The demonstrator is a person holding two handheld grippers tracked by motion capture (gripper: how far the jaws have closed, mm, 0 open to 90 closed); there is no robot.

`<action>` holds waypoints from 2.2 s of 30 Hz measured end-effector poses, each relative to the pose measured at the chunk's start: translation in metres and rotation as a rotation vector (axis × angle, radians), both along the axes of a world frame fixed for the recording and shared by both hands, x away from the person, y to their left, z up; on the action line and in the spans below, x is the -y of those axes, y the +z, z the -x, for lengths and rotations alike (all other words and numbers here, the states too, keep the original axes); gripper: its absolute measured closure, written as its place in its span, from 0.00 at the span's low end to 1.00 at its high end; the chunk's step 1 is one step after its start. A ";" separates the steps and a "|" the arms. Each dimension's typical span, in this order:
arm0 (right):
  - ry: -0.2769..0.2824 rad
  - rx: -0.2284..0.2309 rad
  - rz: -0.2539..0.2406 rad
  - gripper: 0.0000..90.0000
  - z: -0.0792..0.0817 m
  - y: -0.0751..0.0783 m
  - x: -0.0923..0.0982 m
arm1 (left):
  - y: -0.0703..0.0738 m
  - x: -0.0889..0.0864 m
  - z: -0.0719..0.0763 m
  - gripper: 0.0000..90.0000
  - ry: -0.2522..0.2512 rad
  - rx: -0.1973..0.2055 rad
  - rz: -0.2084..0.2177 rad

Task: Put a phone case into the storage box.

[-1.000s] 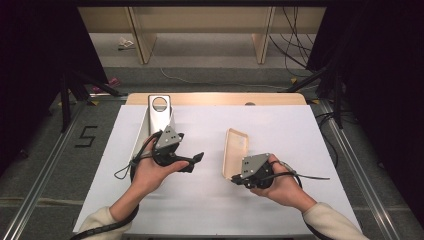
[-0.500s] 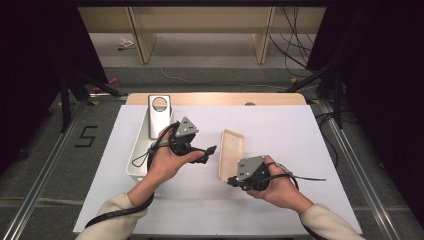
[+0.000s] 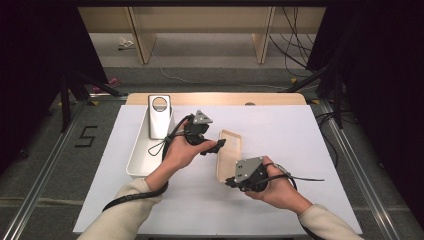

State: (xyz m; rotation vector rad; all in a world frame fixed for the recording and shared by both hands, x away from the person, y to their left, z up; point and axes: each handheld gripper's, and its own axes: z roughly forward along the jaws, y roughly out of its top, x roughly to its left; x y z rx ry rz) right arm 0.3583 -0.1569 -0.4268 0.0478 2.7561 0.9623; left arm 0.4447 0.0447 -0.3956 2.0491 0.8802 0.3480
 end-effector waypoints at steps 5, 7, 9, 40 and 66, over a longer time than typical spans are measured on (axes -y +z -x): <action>0.002 0.006 0.000 0.98 0.001 0.001 -0.001 | -0.002 0.004 -0.007 0.33 0.020 -0.050 0.013; 0.008 0.011 0.004 0.98 0.001 0.001 -0.002 | -0.003 0.005 -0.009 0.38 0.018 -0.072 0.024; 0.007 0.014 0.010 0.98 0.001 0.000 -0.002 | -0.003 0.006 -0.011 0.42 0.019 -0.094 0.034; 0.016 0.045 0.051 0.98 -0.001 -0.005 -0.004 | 0.009 0.010 -0.004 0.85 -0.001 -0.195 0.217; -0.197 -0.117 -0.148 0.53 -0.013 -0.004 0.019 | 0.027 -0.024 0.015 0.90 -0.008 0.094 0.207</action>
